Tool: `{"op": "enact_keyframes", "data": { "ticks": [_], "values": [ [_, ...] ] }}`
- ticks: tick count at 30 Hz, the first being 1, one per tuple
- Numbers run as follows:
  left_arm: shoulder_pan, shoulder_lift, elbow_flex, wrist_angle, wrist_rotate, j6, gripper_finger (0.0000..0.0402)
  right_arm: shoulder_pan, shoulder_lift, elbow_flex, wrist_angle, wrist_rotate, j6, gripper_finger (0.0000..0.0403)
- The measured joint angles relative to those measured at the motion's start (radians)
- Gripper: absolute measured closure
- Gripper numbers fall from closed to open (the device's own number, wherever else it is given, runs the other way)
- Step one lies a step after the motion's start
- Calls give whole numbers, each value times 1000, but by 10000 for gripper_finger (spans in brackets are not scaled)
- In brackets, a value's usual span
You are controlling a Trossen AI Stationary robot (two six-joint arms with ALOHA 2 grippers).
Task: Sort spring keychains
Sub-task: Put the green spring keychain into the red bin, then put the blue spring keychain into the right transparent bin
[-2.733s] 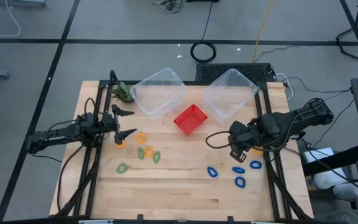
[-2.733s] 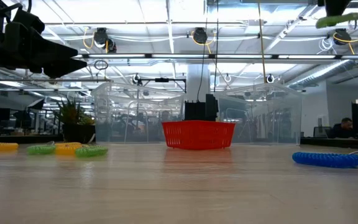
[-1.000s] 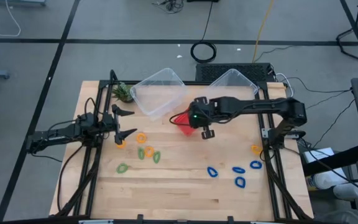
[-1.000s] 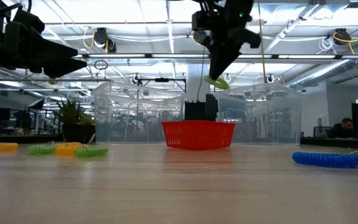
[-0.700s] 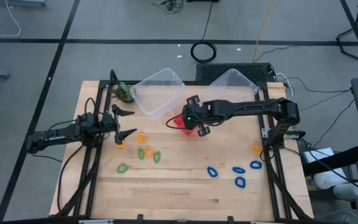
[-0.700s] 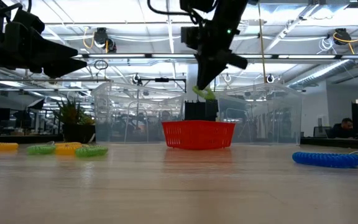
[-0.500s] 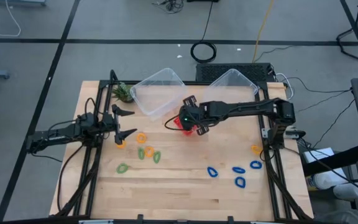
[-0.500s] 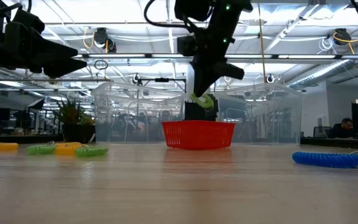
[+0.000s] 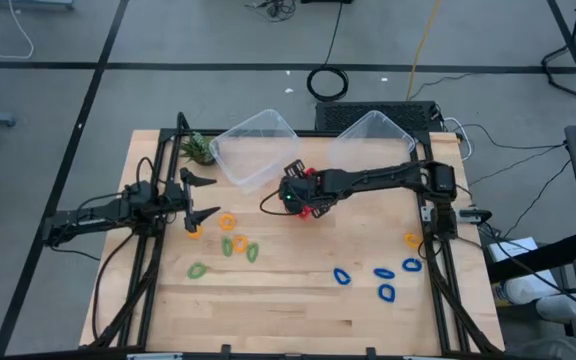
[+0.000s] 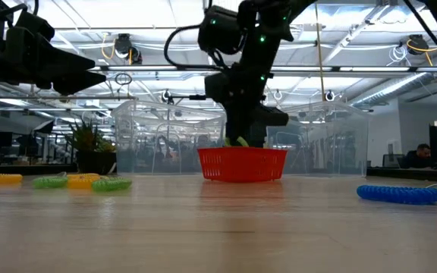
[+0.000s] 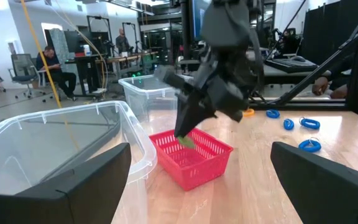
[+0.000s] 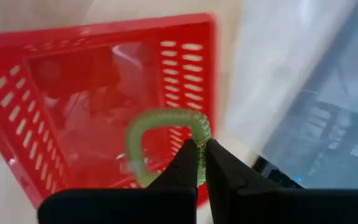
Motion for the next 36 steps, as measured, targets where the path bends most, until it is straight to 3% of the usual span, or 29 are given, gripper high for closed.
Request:
{"op": "enact_keyframes", "data": {
  "ticks": [6,11,27,36],
  "values": [
    [0,0,0,0,0,0,7,-3,15,-1,-13,-118,44,403],
    [0,0,0,1,0,0,7,-2,15,0,-7,-130,46,387],
    [0,0,0,1,0,0,7,-2,15,-1,-16,-131,73,199],
    [0,0,0,1,0,0,7,-5,15,-1,-19,-130,76,171]
  ]
}}
